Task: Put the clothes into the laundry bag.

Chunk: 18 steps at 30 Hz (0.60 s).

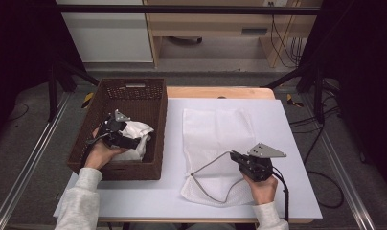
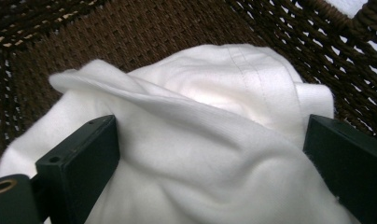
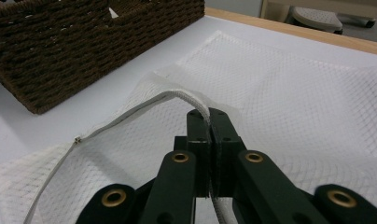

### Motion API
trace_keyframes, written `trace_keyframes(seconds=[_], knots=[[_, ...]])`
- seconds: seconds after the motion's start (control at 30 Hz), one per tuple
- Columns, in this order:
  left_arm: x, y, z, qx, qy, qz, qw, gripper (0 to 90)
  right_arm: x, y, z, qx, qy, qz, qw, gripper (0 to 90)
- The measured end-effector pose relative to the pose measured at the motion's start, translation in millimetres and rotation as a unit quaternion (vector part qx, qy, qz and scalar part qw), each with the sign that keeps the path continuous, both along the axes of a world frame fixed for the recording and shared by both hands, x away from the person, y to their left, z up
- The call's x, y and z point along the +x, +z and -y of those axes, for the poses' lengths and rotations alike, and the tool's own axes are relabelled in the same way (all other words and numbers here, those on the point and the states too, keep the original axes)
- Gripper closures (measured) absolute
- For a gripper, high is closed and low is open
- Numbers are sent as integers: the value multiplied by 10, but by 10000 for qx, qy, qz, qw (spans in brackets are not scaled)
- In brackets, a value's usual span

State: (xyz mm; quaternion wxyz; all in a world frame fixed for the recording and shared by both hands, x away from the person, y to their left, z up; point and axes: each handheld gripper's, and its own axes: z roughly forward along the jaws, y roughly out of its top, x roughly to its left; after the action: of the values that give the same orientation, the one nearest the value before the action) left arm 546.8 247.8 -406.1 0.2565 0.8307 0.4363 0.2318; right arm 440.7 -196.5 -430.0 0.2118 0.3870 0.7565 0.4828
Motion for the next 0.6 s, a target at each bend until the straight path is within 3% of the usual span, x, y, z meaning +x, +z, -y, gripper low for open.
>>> trace_keyframes(seconds=[0.07,0.13,0.3,0.33,0.37,0.43,0.47,0.6], knots=[[26,-46,10,15,-41,-140,9999,25,2,-3,2,-11,11,-21,10000,885],[53,-120,50,228,-146,-275,9993,24,5,-7,1,-3,-3,-55,10000,885],[101,-198,52,293,-246,-538,9978,23,17,-23,9,-8,6,-79,10000,885],[120,-244,77,458,-256,-754,9958,29,21,-29,11,-22,8,-84,10000,884],[120,-244,77,458,-256,-754,9958,41,21,-29,11,-22,8,-84,10000,884],[131,-252,103,556,-227,-866,9944,87,31,-40,9,-24,-3,-121,9999,884],[139,-242,99,512,-147,-994,9936,118,33,-44,9,-39,-15,-147,9999,884],[138,-207,98,455,62,-1135,9925,286,34,-46,9,-44,-9,-146,9999,884]])
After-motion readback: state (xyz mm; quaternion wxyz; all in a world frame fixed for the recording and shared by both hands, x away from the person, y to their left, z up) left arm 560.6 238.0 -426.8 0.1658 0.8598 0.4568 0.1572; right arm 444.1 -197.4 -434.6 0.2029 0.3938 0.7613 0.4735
